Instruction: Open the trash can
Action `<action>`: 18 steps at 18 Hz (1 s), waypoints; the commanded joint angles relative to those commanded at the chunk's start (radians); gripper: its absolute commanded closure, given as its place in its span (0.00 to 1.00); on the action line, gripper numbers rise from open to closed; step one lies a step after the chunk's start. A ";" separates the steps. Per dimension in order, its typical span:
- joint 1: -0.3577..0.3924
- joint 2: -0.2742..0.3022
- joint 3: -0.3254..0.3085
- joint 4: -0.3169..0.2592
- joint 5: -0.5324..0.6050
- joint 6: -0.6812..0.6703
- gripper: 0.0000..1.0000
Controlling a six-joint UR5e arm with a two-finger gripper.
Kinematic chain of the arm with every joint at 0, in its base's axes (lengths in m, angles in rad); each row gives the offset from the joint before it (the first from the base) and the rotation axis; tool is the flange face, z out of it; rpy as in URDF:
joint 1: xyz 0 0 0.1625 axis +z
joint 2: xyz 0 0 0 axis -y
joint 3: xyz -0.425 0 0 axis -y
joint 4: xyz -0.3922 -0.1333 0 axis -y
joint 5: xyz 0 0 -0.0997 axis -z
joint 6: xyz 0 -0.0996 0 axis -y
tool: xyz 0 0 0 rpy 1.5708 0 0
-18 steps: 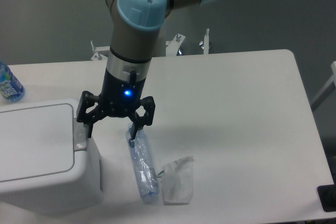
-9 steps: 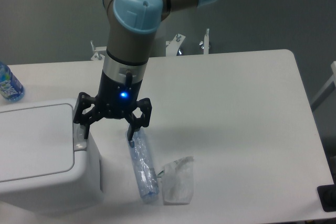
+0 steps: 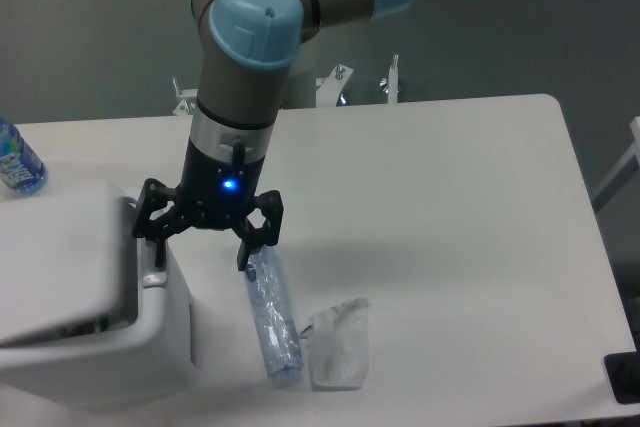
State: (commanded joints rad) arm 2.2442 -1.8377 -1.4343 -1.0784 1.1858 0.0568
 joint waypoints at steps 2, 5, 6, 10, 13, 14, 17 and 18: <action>0.002 0.000 0.000 0.000 0.000 0.000 0.00; 0.002 0.006 0.012 0.000 -0.002 0.000 0.00; 0.002 0.011 0.021 0.000 0.000 0.000 0.00; 0.058 0.020 0.095 0.000 0.008 0.008 0.00; 0.127 0.021 0.150 0.003 0.017 0.018 0.00; 0.152 0.026 0.153 0.002 0.034 0.047 0.00; 0.196 0.037 0.143 -0.012 0.099 0.176 0.00; 0.208 0.038 0.137 -0.017 0.132 0.205 0.00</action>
State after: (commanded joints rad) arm 2.4527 -1.7994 -1.2977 -1.0952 1.3174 0.2620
